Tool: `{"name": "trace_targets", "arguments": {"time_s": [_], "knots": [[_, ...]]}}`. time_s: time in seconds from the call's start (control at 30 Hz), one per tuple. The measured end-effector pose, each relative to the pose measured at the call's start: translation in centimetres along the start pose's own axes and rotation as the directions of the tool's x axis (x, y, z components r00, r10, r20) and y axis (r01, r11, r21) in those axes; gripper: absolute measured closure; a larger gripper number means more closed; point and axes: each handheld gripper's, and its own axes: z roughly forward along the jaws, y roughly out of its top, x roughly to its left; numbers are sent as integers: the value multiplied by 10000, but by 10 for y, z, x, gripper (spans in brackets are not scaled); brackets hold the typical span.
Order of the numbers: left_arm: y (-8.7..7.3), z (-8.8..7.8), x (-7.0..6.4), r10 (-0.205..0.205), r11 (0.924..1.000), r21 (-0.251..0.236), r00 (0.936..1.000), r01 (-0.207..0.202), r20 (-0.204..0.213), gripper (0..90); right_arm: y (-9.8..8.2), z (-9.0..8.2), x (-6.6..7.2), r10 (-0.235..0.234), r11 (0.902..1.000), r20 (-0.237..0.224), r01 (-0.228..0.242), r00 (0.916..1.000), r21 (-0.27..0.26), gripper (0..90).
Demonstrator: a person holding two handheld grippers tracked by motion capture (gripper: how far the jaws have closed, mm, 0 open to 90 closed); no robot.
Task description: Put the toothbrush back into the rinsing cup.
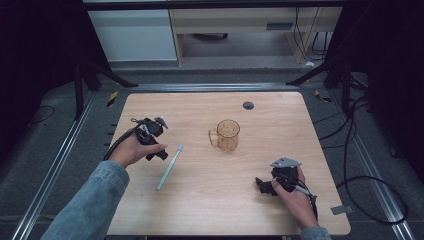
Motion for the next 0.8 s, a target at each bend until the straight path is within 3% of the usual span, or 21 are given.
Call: {"name": "trace_targets", "arguments": {"time_s": [0.2,0.8], "knots": [[11,0,-3,30,9999,137,9999,-31,98,105,0,0,0,13,10000,-7,-13,10000,-11,3],[37,10,-8,-522,9966,649,9982,501,307,149,0,0,0,6,10000,-1,-6,10000,-3,3]]}}
